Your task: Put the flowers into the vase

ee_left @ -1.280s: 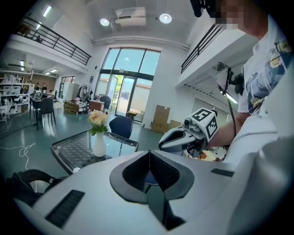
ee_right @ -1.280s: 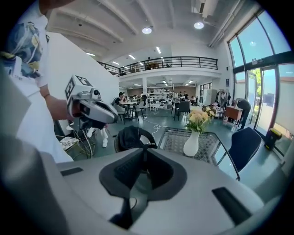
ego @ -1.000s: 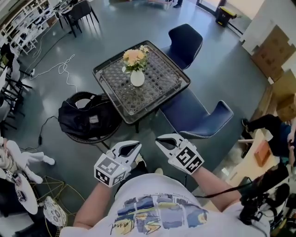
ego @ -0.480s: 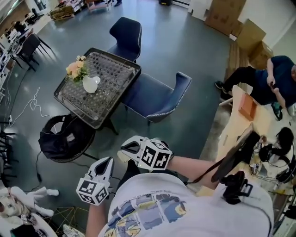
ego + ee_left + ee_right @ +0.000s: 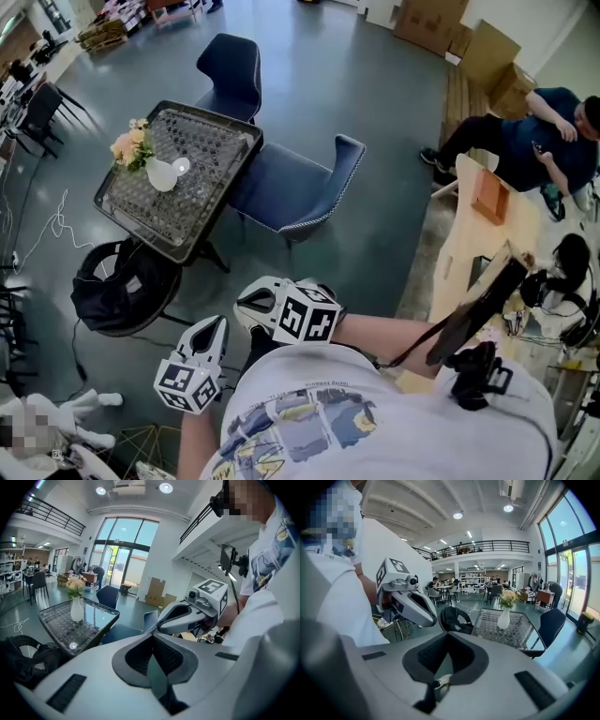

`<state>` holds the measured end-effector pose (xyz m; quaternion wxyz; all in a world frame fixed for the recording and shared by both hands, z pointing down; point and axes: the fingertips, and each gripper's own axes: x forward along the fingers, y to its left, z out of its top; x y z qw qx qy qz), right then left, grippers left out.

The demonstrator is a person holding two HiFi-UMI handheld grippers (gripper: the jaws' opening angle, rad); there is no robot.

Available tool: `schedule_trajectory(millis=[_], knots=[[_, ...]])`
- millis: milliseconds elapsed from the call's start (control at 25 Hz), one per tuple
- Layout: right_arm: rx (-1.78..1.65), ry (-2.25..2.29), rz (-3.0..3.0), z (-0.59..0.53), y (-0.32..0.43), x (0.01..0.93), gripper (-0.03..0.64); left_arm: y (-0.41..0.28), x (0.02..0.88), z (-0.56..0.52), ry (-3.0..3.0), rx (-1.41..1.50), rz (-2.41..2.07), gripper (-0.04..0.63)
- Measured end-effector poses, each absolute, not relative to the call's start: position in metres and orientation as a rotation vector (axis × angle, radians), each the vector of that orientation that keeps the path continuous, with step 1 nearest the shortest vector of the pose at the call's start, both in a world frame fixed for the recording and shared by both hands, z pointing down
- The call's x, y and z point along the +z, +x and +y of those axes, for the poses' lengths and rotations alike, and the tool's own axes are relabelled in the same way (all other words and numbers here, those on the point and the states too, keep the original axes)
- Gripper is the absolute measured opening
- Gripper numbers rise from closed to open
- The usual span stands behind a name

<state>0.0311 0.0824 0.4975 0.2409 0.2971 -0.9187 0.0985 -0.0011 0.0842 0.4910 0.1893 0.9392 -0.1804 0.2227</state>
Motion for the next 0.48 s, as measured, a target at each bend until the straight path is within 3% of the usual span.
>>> schedule_trajectory(millis=[480], knots=[[0.306,0.906,-2.469,0.075,0.056,0.5,0.009,0.021,0.488,0.07,2.693,0.648,-0.415,0.009]])
